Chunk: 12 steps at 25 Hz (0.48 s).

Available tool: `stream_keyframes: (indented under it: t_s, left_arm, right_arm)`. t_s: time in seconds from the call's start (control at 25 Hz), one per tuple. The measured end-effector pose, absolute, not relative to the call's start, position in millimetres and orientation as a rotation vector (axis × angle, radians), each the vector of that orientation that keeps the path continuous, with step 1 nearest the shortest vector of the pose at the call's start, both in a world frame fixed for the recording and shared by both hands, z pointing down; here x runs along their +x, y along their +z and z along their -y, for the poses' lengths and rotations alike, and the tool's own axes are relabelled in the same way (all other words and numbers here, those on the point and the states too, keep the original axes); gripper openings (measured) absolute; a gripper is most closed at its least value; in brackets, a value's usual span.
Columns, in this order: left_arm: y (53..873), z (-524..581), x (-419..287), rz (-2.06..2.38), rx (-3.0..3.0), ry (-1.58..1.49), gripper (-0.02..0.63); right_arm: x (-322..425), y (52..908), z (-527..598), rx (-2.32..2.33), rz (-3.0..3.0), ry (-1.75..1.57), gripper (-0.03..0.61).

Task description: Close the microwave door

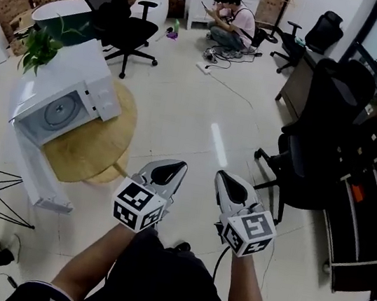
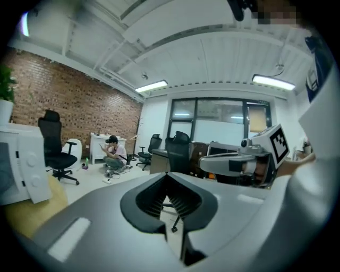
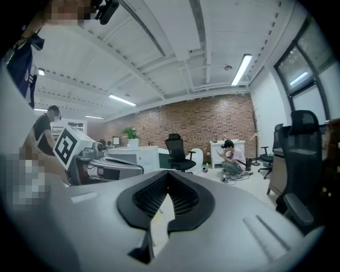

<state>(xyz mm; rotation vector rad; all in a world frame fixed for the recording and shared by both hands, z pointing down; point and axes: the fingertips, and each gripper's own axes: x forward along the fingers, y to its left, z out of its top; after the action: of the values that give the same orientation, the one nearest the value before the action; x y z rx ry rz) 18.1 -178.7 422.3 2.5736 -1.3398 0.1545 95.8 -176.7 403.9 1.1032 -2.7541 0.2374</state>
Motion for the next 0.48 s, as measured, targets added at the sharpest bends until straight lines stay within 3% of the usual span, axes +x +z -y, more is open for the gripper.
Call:
stream_keyframes:
  t_s: [0.48]
  left_arm:
    - [413.7, 121.9, -134.0, 1.875, 2.22, 0.098, 0.011]
  right_arm:
    - [-64.2, 399.0, 158.5, 0.481, 2.919, 0.165, 0.002]
